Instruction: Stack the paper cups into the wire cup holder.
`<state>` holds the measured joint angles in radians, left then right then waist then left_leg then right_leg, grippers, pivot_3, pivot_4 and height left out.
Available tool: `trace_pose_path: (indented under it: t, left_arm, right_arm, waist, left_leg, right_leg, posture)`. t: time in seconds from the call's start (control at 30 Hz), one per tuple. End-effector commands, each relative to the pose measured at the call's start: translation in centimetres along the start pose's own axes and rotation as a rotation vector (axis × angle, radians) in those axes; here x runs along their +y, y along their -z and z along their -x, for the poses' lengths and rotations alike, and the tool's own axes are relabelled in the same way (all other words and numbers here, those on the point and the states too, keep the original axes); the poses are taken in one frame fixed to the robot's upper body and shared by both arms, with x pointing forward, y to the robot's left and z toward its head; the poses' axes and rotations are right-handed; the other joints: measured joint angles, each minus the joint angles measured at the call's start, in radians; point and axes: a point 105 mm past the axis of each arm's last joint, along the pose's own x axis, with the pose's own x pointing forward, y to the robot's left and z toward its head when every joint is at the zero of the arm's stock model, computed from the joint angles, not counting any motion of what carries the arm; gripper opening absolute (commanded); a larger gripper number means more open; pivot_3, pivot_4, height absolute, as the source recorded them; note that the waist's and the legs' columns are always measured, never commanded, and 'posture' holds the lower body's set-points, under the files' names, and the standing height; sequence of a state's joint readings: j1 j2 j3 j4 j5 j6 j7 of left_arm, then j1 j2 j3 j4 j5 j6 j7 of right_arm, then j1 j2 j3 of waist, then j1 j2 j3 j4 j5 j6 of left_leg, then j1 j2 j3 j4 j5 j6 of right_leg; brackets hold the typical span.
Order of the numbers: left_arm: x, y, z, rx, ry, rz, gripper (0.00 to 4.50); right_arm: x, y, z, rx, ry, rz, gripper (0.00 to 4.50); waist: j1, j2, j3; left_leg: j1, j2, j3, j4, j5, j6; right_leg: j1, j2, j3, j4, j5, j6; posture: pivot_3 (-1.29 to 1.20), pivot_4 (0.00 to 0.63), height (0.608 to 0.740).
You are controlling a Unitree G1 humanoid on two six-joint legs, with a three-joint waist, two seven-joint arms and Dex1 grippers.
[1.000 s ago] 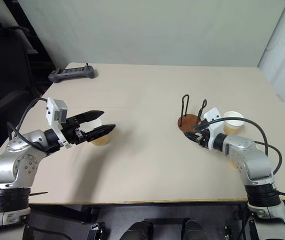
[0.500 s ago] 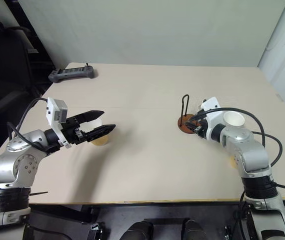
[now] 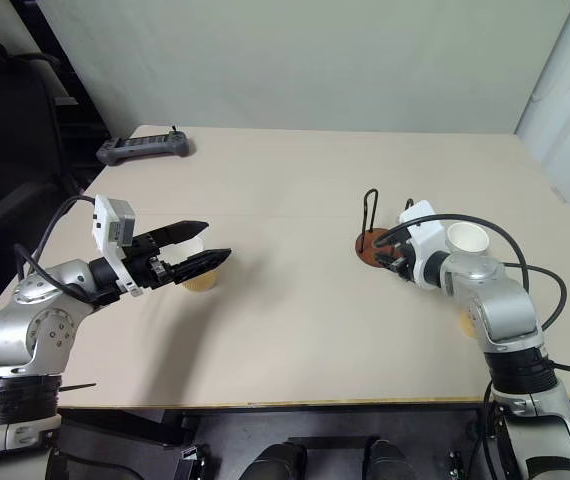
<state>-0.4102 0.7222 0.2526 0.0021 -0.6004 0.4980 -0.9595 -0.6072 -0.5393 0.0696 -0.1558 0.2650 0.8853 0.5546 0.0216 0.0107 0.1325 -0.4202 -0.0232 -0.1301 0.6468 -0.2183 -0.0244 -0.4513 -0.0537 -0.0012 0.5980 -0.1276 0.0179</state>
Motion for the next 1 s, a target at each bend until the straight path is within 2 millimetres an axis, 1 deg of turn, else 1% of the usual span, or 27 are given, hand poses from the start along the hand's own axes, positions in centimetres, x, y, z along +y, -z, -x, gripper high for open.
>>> trace_pose_path:
  t: [0.03, 0.37, 0.5, 0.67, 0.77, 1.0]
  left_arm:
    - [-0.1, -1.0, 0.0, -0.028, 0.007, -0.035, 4.48]
    - [-0.1, -1.1, 0.0, -0.024, 0.012, -0.038, 4.48]
    - [-0.1, -1.1, 0.1, -0.023, 0.012, -0.039, 4.48]
    - [0.0, -1.1, 0.2, -0.021, 0.01, -0.04, 4.48]
    - [0.0, -1.1, 0.2, -0.022, 0.011, -0.039, 4.48]
    - [0.0, -1.1, 0.2, -0.022, 0.012, -0.04, 4.48]
  right_arm:
    - [-0.8, -1.1, 0.2, -0.021, 0.051, 0.044, 2.0]
    - [-1.7, -0.7, 0.1, 0.008, 0.103, 0.053, 2.0]
    - [-2.0, -0.8, 0.0, 0.003, 0.122, 0.053, 2.0]
    - [-2.5, -1.2, -0.2, -0.01, 0.159, 0.049, 2.0]
    - [-2.9, -1.7, -0.4, -0.027, 0.184, 0.048, 2.0]
    - [-3.1, -2.2, -0.7, -0.043, 0.198, 0.045, 2.0]
  waist:
    - [0.0, 0.0, 0.0]
    - [0.0, 0.0, 0.0]
    - [0.0, 0.0, 0.0]
    - [0.0, 0.0, 0.0]
    - [0.0, 0.0, 0.0]
    - [0.001, 0.0, 0.0]
  left_leg:
    - [0.0, 0.0, 0.0, 0.0, 0.0, 0.0]
    - [0.0, 0.0, 0.0, 0.0, -0.001, -0.001]
    - [0.0, 0.0, 0.0, 0.0, -0.001, -0.002]
    - [0.0, 0.0, 0.0, 0.0, -0.002, -0.003]
    - [0.0, 0.0, 0.0, 0.0, -0.002, -0.003]
    - [0.0, 0.0, 0.0, 0.0, -0.003, -0.004]
  right_leg:
    - [0.0, 0.0, 0.0, 0.0, 0.0, 0.0]
    - [0.0, 0.0, 0.0, 0.0, 0.0, 0.0]
    - [0.0, 0.0, 0.0, 0.0, 0.0, 0.0]
    - [0.0, 0.0, 0.0, 0.0, 0.0, 0.0]
    - [0.0, 0.0, 0.0, 0.0, 0.0, 0.0]
    - [-0.001, 0.0, 0.0, 0.0, 0.0, 0.0]
  posture:
    - [0.0, 0.15, 0.74]
    - [0.0, 0.15, 0.74]
    - [0.0, 0.15, 0.74]
    - [0.0, 0.15, 0.74]
    - [0.0, 0.15, 0.74]
    - [0.0, 0.15, 0.74]
